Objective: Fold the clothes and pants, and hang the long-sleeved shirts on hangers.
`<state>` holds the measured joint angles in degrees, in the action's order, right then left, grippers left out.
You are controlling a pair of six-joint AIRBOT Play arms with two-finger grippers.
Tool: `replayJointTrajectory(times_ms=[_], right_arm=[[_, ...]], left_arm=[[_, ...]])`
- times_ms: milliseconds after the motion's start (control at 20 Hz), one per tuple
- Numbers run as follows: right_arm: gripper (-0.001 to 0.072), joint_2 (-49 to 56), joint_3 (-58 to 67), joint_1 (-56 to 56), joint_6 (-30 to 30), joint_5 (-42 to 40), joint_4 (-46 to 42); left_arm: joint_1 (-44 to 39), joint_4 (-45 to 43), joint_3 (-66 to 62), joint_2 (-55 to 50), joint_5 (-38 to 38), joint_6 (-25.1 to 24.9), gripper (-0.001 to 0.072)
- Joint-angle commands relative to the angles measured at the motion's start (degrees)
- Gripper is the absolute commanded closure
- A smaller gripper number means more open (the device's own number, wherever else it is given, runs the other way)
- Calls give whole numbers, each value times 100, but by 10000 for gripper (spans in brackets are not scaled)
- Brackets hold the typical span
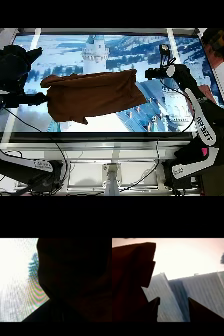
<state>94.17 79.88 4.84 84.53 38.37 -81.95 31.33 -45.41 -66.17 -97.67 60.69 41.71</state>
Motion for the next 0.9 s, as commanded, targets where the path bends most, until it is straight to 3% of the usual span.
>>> replayJointTrajectory(times_ms=[0, 300, 550, 650, 850], right_arm=[[310, 0, -2, -4, -2, 114, -7], [309, 2, -2, -426, -695, 1832, 168], [305, 98, -4, -918, -2179, 3469, 2262], [205, 149, -7, -962, -2271, 3613, 2269], [206, 511, -7, -960, -2240, 3884, 2094]], left_arm=[[-42, 13, -11, -31, 0, -26, 687], [55, 7, -284, 387, 437, -22, 688], [90, 7, -452, 1147, 916, -20, 687], [90, 7, -452, 1298, 1049, -20, 687], [92, 9, -452, 1436, 1082, 120, 687]])
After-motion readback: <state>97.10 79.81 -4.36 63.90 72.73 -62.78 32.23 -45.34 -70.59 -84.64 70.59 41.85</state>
